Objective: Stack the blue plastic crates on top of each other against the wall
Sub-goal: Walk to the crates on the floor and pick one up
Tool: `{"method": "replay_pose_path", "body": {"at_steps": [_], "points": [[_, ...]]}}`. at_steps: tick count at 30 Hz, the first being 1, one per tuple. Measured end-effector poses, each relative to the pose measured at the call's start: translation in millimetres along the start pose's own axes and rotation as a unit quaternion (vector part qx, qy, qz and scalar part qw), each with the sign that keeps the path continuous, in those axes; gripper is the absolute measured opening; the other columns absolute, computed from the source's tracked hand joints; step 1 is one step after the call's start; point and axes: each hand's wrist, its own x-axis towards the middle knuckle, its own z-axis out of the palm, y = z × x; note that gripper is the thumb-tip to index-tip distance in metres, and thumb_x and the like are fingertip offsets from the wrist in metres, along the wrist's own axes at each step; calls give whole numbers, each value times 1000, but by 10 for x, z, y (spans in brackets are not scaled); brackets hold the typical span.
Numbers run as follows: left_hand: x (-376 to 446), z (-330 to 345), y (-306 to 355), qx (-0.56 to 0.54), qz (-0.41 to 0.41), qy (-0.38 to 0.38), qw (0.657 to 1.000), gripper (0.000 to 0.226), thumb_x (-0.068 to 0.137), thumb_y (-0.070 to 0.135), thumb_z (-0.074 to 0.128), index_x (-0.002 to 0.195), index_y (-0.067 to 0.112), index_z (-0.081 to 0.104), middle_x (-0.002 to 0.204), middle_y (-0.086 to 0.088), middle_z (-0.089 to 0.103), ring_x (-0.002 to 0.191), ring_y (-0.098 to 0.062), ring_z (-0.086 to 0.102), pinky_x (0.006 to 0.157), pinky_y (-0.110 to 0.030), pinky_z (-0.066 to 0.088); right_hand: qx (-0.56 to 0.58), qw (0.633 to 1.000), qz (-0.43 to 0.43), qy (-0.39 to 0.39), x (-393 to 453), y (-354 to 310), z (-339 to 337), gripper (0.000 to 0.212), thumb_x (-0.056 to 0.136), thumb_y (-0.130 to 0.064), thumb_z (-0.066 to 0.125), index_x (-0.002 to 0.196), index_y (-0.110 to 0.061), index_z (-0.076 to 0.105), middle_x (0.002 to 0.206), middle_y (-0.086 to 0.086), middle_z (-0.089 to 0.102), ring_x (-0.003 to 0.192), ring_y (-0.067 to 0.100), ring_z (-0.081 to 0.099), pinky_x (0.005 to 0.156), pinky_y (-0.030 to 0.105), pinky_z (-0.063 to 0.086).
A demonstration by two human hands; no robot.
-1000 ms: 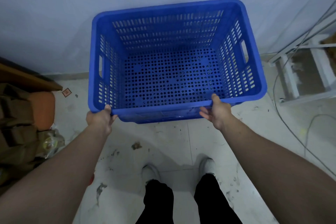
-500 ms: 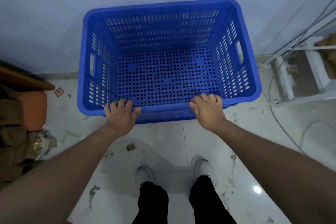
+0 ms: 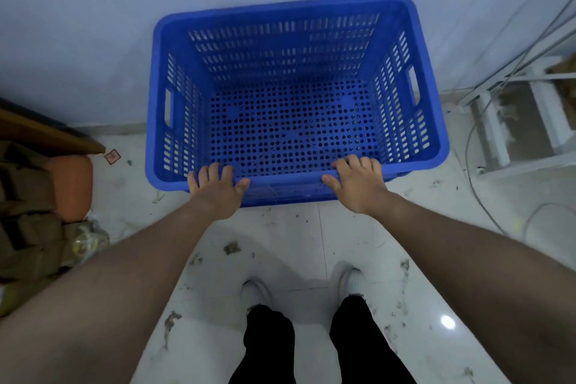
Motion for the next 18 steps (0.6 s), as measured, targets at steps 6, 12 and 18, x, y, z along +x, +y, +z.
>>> {"method": "replay_pose_path", "body": {"at_steps": [6,12,18], "points": [[-556,-689,138,-179,51,-25,982,45,99,34,45,135,9,39,123,-22,44,97,-28,48,89,-45,42,111,994,2,-10,-418,90,-688,53,103,-38,37,150,-13,33,157,12,34,143,29,34,119,45,22],[-1167,-1620,698,-172,204,-2,964,42,103,29,38,83,6,67,70,-14,54,61,-27,45,65,-37,45,253,964,56,53,-1399,396,-1567,38,92,-35,62,65,-9,56,69,13,57,68,21,52,53,26,38],[-1853,-1964,1898,-120,388,27,913,35,99,21,36,65,10,37,56,-7,29,52,-21,26,58,-35,32,342,896,202,199,-2954,621,-1621,35,93,-30,58,67,-6,56,70,15,59,73,30,54,62,35,40]]}}
